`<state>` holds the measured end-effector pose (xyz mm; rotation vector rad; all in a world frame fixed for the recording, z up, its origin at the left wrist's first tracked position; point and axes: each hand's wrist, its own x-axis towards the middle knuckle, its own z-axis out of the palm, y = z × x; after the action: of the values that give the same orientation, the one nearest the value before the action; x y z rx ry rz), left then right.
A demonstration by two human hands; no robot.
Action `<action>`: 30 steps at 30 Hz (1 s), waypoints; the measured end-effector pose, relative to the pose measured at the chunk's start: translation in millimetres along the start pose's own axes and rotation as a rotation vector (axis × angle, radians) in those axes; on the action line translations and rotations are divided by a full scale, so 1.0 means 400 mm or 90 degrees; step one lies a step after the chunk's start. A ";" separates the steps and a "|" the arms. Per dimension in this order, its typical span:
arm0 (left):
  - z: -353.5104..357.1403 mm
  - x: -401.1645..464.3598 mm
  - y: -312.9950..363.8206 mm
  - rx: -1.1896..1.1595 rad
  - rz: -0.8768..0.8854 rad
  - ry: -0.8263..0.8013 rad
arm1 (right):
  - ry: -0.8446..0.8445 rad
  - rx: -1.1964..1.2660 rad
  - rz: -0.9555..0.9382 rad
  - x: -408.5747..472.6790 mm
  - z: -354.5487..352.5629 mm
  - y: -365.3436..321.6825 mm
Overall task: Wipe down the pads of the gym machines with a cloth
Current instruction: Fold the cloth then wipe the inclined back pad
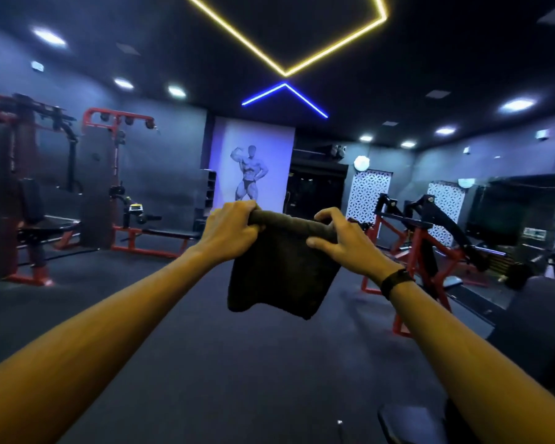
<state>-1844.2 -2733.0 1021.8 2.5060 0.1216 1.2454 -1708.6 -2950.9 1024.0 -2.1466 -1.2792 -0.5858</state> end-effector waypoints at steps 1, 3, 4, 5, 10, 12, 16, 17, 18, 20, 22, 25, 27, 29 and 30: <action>0.042 0.040 -0.009 -0.001 -0.004 0.002 | -0.019 0.010 0.030 0.013 0.016 0.039; 0.143 0.128 -0.037 0.010 0.010 -0.017 | -0.060 0.028 0.082 0.047 0.066 0.149; 0.199 0.170 -0.053 0.021 0.027 -0.027 | -0.072 0.031 0.096 0.064 0.095 0.208; 0.261 0.216 -0.071 0.033 0.044 -0.037 | -0.073 0.028 0.100 0.087 0.123 0.276; 0.488 0.376 -0.161 0.071 0.075 -0.098 | -0.049 -0.022 0.123 0.200 0.150 0.510; 0.584 0.459 -0.201 0.065 0.097 -0.124 | -0.032 -0.032 0.121 0.271 0.138 0.610; 0.745 0.663 -0.269 0.022 0.123 -0.177 | -0.016 -0.079 0.115 0.449 0.111 0.802; 0.781 0.708 -0.289 0.013 0.125 -0.179 | -0.014 -0.081 0.112 0.494 0.112 0.844; 0.814 0.747 -0.311 0.008 0.120 -0.179 | -0.012 -0.082 0.107 0.532 0.117 0.876; 0.894 0.833 -0.376 -0.003 0.109 -0.170 | -0.024 -0.080 0.091 0.630 0.158 0.963; 0.965 0.888 -0.439 0.007 0.102 -0.193 | -0.052 -0.089 0.084 0.692 0.213 1.037; 1.092 0.965 -0.543 0.037 0.086 -0.222 | -0.085 -0.120 0.067 0.779 0.323 1.178; 1.199 1.025 -0.621 0.049 0.089 -0.233 | -0.106 -0.122 0.066 0.848 0.402 1.292; 1.279 1.075 -0.672 0.060 0.091 -0.247 | -0.122 -0.134 0.068 0.903 0.452 1.373; 1.321 1.105 -0.700 0.059 0.092 -0.259 | -0.136 -0.140 0.069 0.938 0.478 1.422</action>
<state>-1137.0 -2509.4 967.6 2.8325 -0.1046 0.7677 -1018.8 -2800.2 975.4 -2.5000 -1.2460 -0.4823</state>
